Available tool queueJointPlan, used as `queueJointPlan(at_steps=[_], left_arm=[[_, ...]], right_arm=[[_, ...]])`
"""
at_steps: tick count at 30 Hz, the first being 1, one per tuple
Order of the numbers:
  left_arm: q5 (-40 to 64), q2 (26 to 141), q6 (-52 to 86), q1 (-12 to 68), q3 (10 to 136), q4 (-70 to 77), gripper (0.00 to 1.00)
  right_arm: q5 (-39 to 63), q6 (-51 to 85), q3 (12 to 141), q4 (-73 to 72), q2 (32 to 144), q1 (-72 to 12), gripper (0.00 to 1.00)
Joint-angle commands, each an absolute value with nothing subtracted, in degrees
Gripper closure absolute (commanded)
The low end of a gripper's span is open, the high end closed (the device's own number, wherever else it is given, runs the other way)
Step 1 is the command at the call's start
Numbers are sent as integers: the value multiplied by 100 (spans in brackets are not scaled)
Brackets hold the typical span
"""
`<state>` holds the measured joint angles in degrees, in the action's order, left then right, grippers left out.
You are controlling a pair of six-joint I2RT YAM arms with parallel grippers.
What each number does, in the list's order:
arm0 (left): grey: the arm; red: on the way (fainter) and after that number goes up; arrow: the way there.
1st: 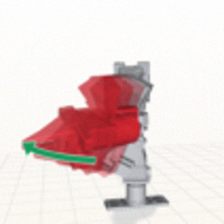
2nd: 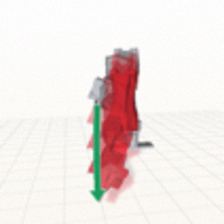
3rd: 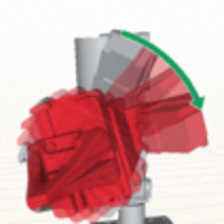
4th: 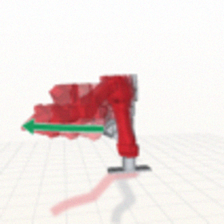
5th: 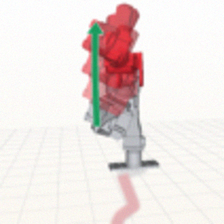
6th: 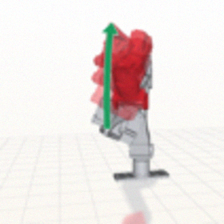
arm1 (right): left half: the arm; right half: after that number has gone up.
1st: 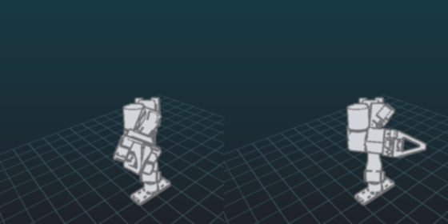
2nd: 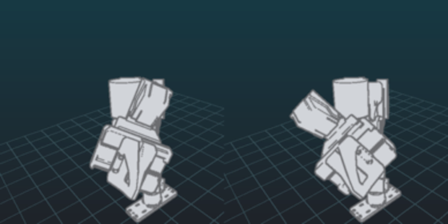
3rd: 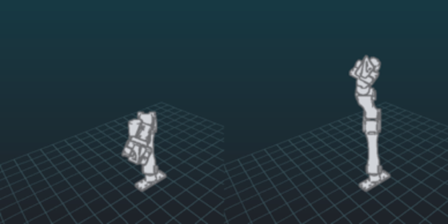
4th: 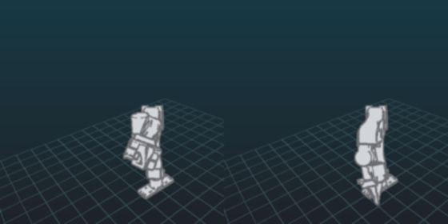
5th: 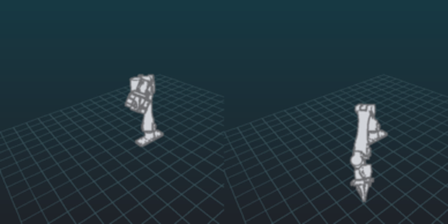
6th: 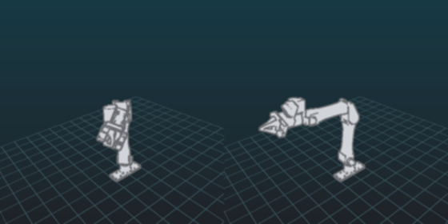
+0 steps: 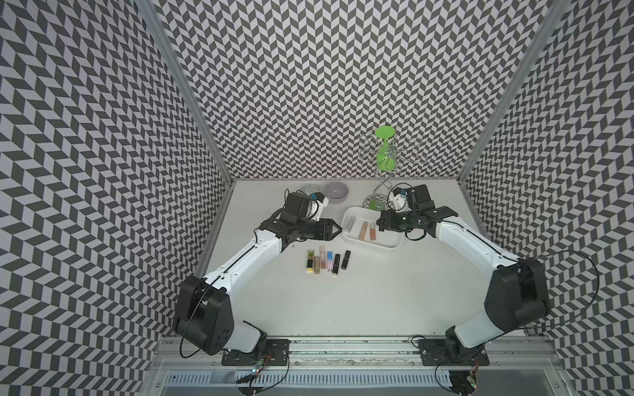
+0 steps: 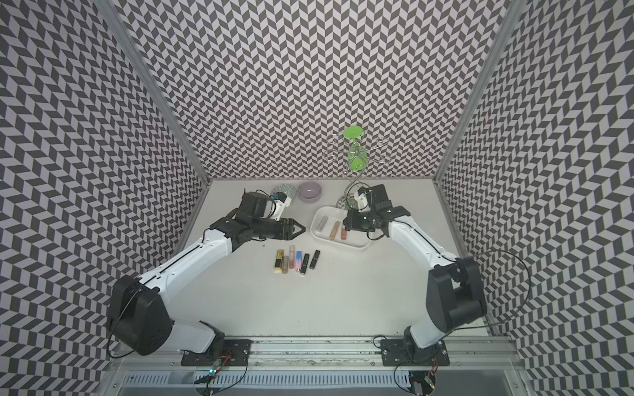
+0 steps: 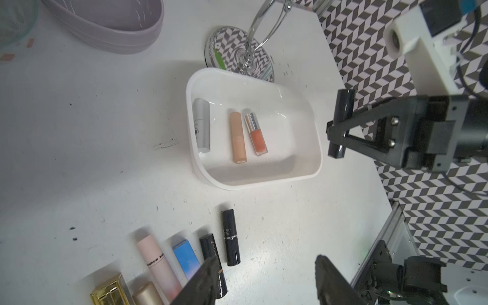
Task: Put the lipstick into the storage box
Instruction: Place the lipstick in the storage box.
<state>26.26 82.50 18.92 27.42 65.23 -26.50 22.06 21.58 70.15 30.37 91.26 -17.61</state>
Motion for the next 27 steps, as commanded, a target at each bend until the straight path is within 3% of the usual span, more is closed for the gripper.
queueJointPlan(at_steps=[1, 9, 27], left_arm=[[2226, 8191, 1388, 2933, 6420, -3012, 38], [2355, 7928, 1398, 2979, 5905, -2922, 33], [2532, 7961, 1494, 2970, 5660, -2734, 32]], right_arm=[[1913, 1993, 6995, 3081, 9418, -1685, 84], [1856, 1875, 7258, 3103, 10232, -1622, 85], [1820, 1696, 7684, 3054, 11231, -1545, 84]])
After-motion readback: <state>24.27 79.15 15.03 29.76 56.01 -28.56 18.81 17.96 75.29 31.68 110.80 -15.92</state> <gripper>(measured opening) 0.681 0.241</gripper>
